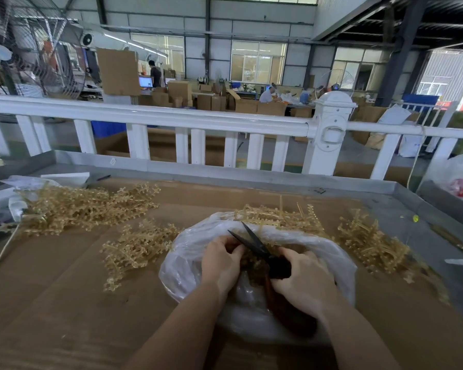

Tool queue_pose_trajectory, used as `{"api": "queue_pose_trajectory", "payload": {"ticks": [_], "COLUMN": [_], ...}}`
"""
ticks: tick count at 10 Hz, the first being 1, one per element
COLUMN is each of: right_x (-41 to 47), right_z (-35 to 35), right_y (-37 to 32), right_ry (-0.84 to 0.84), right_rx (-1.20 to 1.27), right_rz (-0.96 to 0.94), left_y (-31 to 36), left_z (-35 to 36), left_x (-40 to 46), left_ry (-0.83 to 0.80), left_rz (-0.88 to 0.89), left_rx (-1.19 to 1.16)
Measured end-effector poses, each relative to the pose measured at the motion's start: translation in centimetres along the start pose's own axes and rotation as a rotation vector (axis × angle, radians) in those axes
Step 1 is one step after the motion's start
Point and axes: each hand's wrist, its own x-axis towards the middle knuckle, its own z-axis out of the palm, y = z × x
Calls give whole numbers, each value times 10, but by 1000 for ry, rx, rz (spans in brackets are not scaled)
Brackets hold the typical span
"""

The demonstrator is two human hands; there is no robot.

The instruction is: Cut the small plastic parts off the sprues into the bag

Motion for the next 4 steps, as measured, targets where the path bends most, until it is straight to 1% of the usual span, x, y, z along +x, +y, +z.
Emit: {"api": "queue_pose_trajectory", "payload": {"ticks": [1, 2, 3, 4], "right_x": [-3, -7, -15, -29], "right_z": [-8, -13, -19, -23], "right_y": [1, 1, 0, -3], "right_ry": [10, 81, 221, 394], "right_rx": [-43, 12, 82, 191], "right_rz": [8, -3, -30, -78], "left_y": [4, 8, 16, 25], "left_z": [-5, -12, -20, -27], "left_x": [4, 10, 10, -2], "left_ry": [-104, -187, -232, -93], "left_rz": [-109, -148, -34, 127], "left_rx": [-43, 46, 284, 511]}}
